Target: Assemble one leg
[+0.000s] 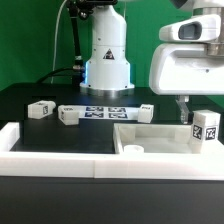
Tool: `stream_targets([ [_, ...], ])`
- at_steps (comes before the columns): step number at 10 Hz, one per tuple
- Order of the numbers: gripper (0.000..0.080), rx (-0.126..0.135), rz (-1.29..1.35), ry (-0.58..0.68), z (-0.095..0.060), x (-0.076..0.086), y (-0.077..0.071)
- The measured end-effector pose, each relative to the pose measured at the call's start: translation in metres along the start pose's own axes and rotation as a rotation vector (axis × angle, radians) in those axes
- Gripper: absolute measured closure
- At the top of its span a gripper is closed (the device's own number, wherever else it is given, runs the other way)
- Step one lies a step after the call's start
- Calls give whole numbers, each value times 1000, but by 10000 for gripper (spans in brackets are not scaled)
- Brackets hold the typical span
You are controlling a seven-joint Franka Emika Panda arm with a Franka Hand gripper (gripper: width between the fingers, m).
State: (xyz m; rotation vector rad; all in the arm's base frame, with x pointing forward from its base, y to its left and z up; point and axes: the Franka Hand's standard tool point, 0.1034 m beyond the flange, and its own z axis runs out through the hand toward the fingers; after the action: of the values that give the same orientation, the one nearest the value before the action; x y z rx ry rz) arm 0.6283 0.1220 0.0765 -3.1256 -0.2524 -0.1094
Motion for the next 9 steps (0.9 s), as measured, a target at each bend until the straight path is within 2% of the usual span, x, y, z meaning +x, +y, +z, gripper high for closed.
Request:
stream_targets([
  [1,150,-2,-19,0,1,-1,1],
  [2,274,-9,-64,-1,1,-1,3],
  [3,274,-9,-59,-1,1,-1,3],
  [4,413,-9,-59,-2,1,-1,3],
  [5,509,-10,-55,-2,2,-1,3],
  [7,509,-10,-17,-2,1,-1,3],
  [9,509,-11,191,-1,1,0,7],
])
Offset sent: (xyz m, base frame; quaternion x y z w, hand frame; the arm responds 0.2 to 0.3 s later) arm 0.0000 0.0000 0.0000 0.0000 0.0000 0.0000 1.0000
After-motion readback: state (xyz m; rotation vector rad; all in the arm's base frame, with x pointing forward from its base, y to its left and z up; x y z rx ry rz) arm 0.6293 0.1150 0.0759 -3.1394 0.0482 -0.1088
